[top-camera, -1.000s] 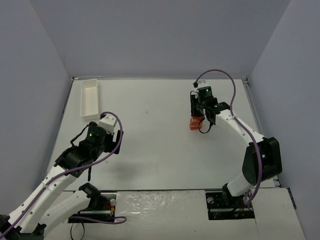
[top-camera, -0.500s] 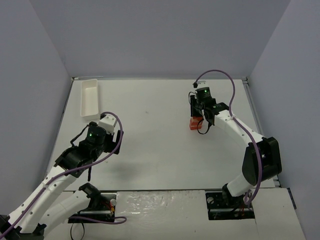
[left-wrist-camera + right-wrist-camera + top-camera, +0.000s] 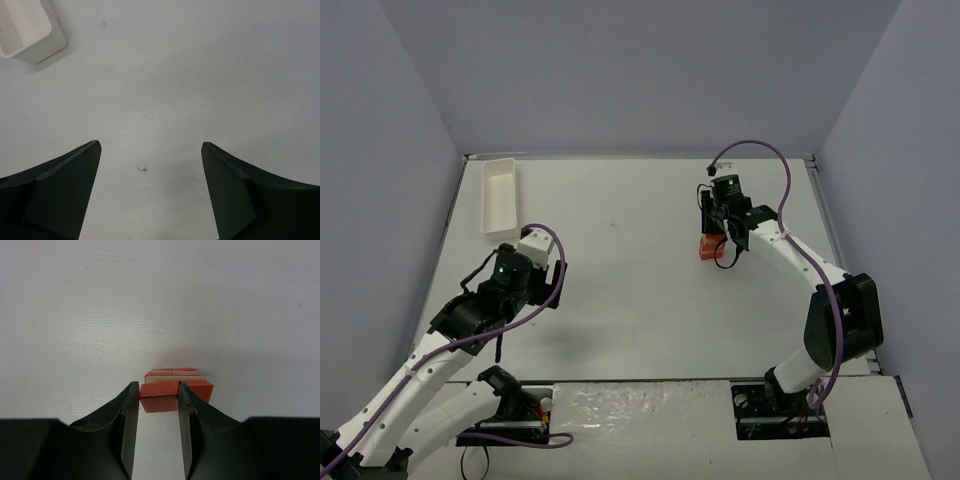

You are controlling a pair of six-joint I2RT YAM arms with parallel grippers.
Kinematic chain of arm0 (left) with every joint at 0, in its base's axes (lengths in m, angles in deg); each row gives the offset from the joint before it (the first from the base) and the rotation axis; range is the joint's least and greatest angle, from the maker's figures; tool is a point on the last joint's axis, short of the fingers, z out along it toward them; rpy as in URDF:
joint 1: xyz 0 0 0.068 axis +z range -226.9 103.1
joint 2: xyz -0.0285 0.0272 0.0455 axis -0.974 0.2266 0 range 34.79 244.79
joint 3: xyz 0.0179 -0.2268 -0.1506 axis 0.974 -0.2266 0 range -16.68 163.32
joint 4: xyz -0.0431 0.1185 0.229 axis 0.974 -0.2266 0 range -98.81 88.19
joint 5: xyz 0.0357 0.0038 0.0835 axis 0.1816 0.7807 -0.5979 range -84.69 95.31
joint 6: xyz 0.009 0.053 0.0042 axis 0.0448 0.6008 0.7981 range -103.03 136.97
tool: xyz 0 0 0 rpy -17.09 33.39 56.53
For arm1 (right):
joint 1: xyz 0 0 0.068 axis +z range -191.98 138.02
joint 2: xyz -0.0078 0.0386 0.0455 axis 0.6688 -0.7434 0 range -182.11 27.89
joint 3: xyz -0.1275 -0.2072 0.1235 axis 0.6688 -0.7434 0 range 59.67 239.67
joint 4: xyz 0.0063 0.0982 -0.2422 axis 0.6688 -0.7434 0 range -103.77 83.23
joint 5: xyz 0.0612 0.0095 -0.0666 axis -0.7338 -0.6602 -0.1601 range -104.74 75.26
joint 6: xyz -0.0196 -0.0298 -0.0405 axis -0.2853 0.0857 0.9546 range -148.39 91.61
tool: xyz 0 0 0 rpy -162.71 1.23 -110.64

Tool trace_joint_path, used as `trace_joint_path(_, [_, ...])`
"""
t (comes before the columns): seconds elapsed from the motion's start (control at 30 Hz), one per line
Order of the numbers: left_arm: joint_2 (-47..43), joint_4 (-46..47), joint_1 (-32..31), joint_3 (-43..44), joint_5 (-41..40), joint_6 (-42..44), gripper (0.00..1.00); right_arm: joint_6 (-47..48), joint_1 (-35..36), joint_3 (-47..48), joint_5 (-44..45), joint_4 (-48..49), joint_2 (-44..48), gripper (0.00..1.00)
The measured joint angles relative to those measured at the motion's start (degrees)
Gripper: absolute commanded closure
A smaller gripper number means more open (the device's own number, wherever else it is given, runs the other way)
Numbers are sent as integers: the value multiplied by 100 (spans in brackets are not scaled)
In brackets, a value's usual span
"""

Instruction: Build the wood block tower

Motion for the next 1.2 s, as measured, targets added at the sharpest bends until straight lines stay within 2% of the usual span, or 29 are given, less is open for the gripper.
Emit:
trace_joint_path(0.63, [-2,0,0,0,17,1,21,-21,37,-15,124,51,-24,85])
trace_joint_path(1.2, [-11,0,0,0,20,2,21,-58,68,-76,163,83,-37,71])
